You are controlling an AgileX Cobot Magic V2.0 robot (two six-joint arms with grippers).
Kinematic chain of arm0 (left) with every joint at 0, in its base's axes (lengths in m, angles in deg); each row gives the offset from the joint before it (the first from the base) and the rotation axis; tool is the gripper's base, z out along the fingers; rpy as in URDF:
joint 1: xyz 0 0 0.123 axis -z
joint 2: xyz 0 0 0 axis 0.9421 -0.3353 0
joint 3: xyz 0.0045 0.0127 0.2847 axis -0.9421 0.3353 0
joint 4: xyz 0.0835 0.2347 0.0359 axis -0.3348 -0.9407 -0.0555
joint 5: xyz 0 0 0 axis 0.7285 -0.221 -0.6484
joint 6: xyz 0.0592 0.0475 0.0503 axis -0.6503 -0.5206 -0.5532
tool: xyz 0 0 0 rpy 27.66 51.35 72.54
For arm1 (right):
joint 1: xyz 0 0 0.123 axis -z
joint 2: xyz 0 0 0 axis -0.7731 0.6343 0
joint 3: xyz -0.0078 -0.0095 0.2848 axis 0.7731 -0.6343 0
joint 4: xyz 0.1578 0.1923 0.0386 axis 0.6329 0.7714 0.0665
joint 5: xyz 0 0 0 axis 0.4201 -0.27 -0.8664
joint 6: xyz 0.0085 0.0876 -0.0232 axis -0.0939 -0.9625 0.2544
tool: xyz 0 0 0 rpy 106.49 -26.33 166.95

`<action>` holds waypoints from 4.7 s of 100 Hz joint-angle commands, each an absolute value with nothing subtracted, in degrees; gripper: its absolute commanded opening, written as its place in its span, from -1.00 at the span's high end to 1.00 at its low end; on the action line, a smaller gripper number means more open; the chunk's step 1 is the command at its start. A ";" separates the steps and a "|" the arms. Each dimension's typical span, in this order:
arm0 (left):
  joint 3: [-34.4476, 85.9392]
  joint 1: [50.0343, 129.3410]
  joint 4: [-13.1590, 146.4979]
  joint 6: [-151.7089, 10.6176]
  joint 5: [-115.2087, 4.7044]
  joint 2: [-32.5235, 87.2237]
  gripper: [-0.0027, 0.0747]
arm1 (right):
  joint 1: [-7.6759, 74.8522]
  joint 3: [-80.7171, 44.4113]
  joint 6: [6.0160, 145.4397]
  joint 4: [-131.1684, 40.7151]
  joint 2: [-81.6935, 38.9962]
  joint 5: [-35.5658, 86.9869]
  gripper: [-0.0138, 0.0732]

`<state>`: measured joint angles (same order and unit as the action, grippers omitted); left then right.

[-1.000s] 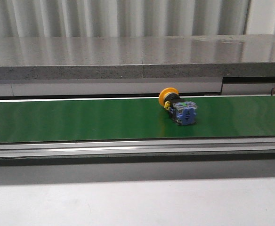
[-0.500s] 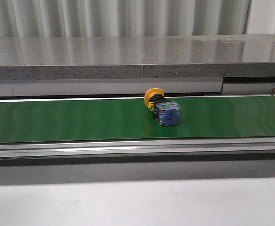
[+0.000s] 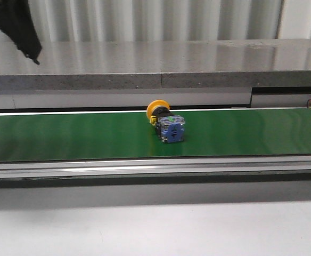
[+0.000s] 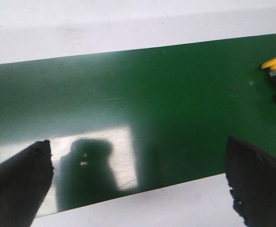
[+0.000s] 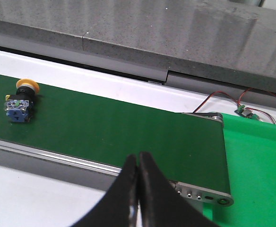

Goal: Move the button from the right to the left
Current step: 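Lower the left gripper over the button and close on its base, then lift the button with the left gripper and move it over the blue tray, then lower the button into the blue tray and open the left gripper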

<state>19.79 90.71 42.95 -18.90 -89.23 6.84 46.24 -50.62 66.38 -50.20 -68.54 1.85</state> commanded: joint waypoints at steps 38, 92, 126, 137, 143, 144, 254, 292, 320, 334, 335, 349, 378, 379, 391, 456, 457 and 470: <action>4.69 103.65 40.50 -6.55 -88.19 -6.58 -0.85 | 46.18 -49.37 66.78 -50.10 -67.85 6.27 0.84; -0.26 110.24 37.01 0.93 -88.19 -16.34 -0.85 | 46.18 -49.37 66.78 -50.10 -67.85 6.27 0.84; -0.35 110.11 35.74 2.43 -88.24 -20.64 -0.46 | 46.18 -49.37 66.78 -50.10 -67.85 6.27 0.84; -0.35 110.11 34.79 3.43 -88.11 -20.69 -0.07 | 46.18 -49.37 66.78 -50.10 -67.85 6.27 0.84; -0.35 110.11 34.43 3.59 -88.11 -20.69 0.20 | 46.18 -49.37 66.78 -50.10 -67.85 6.27 0.84; -0.35 110.11 34.43 3.59 -88.11 -20.69 0.22 | 46.18 -49.37 66.78 -50.10 -67.85 6.27 0.84; -0.35 89.87 30.42 -18.08 -107.58 -7.07 0.64 | 46.18 -49.37 66.78 -50.10 -67.85 6.27 0.84; -0.22 74.77 35.24 -31.23 -109.82 -5.96 0.64 | 46.18 -49.37 66.78 -50.10 -67.85 6.27 0.84; 1.31 63.04 38.66 -39.92 -110.44 -5.96 0.64 | 46.18 -49.37 66.78 -50.10 -67.85 6.27 0.84; 5.06 57.99 40.50 -49.55 -110.33 -6.21 0.64 | 46.18 -49.37 66.78 -50.10 -67.85 6.27 0.84; 5.39 57.53 40.50 -49.94 -110.33 -6.33 0.64 | 46.18 -49.37 66.78 -50.10 -67.85 6.27 0.84; 7.82 53.05 40.97 -52.15 -108.58 -6.83 0.64 | 46.18 -49.37 66.78 -50.10 -67.85 6.27 0.84; 8.52 45.31 41.41 -56.58 -106.32 -8.91 0.64 | 46.18 -49.37 66.78 -50.10 -67.85 6.27 0.84; 8.52 45.18 41.41 -56.58 -106.14 -8.91 0.64 | 46.18 -49.37 66.78 -50.10 -67.85 6.27 0.84; 8.52 42.95 41.85 -56.68 -101.96 -10.85 0.64 | 46.18 -49.37 66.78 -50.10 -67.85 6.27 0.84; 8.52 42.30 38.24 -56.68 -92.61 -23.38 0.64 | 46.18 -49.37 66.78 -50.10 -67.85 6.20 0.84; 8.52 42.30 38.25 -56.68 -92.61 -23.38 0.64 | 46.18 -49.37 66.78 -50.10 -67.85 6.20 0.84; 8.52 42.30 37.88 -56.68 -92.47 -23.38 0.54 | 46.18 -49.37 66.78 -50.10 -67.85 6.20 0.84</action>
<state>9.73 42.46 38.05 -56.70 -93.47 -26.10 46.24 -50.62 66.48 -50.20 -68.54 1.85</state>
